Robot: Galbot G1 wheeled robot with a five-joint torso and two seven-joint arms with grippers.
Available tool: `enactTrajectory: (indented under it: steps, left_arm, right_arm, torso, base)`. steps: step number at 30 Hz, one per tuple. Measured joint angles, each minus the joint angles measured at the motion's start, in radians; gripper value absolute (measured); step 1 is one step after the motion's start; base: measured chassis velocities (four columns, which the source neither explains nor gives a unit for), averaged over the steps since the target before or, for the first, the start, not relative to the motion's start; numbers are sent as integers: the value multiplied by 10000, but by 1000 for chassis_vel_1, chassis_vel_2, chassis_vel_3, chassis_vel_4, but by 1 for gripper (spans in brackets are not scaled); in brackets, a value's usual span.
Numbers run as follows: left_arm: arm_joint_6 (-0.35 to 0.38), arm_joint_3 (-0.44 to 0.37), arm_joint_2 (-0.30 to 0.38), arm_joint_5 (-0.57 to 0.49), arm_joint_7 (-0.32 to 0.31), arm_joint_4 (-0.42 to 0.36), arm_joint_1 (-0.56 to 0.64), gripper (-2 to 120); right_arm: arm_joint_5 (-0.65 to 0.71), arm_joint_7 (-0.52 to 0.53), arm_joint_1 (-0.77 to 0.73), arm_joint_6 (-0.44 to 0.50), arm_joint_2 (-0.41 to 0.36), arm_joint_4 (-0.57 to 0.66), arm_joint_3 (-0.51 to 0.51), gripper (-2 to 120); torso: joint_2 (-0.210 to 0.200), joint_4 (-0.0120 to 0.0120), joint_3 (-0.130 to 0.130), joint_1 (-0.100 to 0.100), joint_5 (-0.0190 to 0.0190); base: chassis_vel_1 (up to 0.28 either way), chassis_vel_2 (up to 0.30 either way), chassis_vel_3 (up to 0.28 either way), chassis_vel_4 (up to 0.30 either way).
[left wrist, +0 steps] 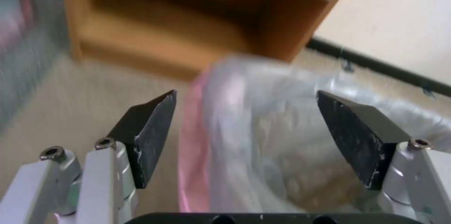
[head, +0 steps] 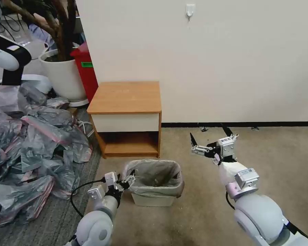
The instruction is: Pick up the garbage bag from the table and place it over the trash can.
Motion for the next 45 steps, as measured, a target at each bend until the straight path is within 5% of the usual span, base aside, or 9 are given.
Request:
enactTrajectory:
  steps: [4,10,13,18,30,45]
  left_arm:
    - [-960,-1046,179,1975,1021,-344,679,79]
    - [-1712,-2322,38,3225,1673,-821,1288,92]
    - [-2347,-3325,-402,3930,2092,-1297,2012,99]
    - [-3138,-3881,-1249,4656,2318,-1444,2678,100]
    - [-3808,-3873,-2646,5962,2667,-863,2790,100]
    - [-4102,-3556,-2948,6114,2667,166,2569,100]
  right_arm:
    - [348,-355,-556,282,250,172,702,100]
    - [562,-889,-1107,523,815,369,1335,100]
    - [615,-1425,-1622,662,1702,585,1816,100]
    - [475,-2415,-2156,850,2835,744,2296,100]
    - [-912,-3996,-2729,468,3673,82,2672,100]
    - [-1334,-3863,-2701,587,4030,-672,2550,100]
  torso:
    - [0,0,0,0,0]
    - [0,-1,0,0,1]
    - [0,-1,0,1,2]
    - [0,2,-1,0,0]
    - [0,0,-1,0,1]
    - [-1,0,0,0,1]
  base:
    - [0,0,0,0]
    - [0,0,0,0]
    - [0,0,0,0]
    - [0,0,0,0]
    - [0,0,0,0]
    - [0,0,0,0]
